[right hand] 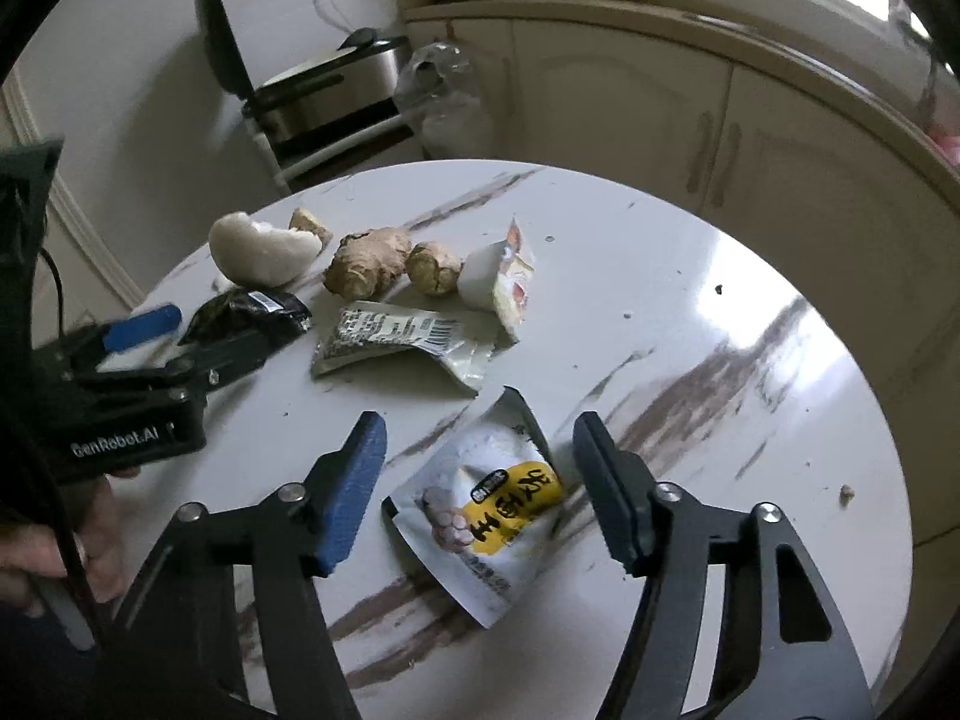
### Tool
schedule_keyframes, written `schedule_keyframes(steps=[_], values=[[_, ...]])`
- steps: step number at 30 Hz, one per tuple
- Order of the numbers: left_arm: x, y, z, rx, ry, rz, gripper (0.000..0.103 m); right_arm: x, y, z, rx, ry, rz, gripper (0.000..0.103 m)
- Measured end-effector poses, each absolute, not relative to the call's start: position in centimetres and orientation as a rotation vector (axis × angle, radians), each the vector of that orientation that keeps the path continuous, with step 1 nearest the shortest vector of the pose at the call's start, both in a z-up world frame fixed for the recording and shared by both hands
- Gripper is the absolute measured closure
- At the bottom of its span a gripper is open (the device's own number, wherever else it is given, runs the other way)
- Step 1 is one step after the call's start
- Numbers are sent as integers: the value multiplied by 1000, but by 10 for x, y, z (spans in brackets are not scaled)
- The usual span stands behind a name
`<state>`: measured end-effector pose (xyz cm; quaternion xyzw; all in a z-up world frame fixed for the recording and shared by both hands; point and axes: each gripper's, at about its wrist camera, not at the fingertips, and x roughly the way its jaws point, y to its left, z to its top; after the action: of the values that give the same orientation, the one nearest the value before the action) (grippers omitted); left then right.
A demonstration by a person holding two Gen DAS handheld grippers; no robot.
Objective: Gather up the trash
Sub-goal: 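Grasp the yellow-labelled packet with the right tool while the left grasps the dark snack bag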
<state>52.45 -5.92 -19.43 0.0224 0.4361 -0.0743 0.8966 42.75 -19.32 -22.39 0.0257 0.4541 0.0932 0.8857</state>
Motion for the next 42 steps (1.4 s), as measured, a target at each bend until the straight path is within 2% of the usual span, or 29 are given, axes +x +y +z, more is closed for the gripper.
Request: schedule_keyframes(steps=[1,4,6,7,8,10,11,12,14,15,16,19,22,23,24,26,27,28,29,31,36,41,42], values=[[527,-60,-196,46,912,-156,10,428,-189,-225,24,941,184,40],[531,-58,-197,12,912,-184,31,430,-178,-227,-39,938,165,40],[530,-57,-195,0,905,-194,42,429,-175,-227,-53,928,174,45],[529,-55,-195,-11,903,-203,44,428,-174,-226,-56,923,183,52],[529,-54,-194,-21,903,-212,48,427,-175,-225,-58,918,185,64],[528,-50,-194,-42,900,-226,56,425,-179,-224,-47,912,190,76],[527,-47,-194,-57,902,-233,75,425,-183,-224,-35,911,195,81],[527,-43,-194,-68,905,-234,82,425,-186,-224,-23,912,198,85],[526,-36,-195,-98,910,-245,89,425,-197,-224,29,918,216,98],[526,-32,-195,-107,913,-248,93,425,-204,-225,61,922,227,100],[525,-30,-195,-111,915,-250,93,425,-208,-225,86,923,239,101],[521,-25,-194,-102,914,-247,93,421,-218,-226,120,921,248,101],[518,-25,-193,-81,913,-237,85,419,-221,-227,131,926,260,101],[516,-25,-192,-75,913,-231,70,420,-222,-227,139,929,262,100],[513,-28,-190,-62,911,-219,43,420,-224,-227,153,934,262,100],[507,-29,-184,-28,872,-194,12,419,-228,-226,163,939,264,95],[503,-32,-182,-13,854,-192,9,419,-228,-226,167,940,268,91],[502,-34,-180,-4,848,-199,9,418,-228,-225,175,941,274,78],[502,-37,-178,6,844,-209,8,417,-228,-224,181,939,278,58],[501,-45,-174,27,834,-214,7,410,-228,-222,192,936,285,39],[518,-63,-179,60,855,-241,8,403,-219,-223,142,940,288,41],[527,-72,-184,68,866,-255,8,400,-205,-223,67,940,302,58],[533,-71,-185,71,868,-255,8,399,-201,-223,49,939,309,59]])
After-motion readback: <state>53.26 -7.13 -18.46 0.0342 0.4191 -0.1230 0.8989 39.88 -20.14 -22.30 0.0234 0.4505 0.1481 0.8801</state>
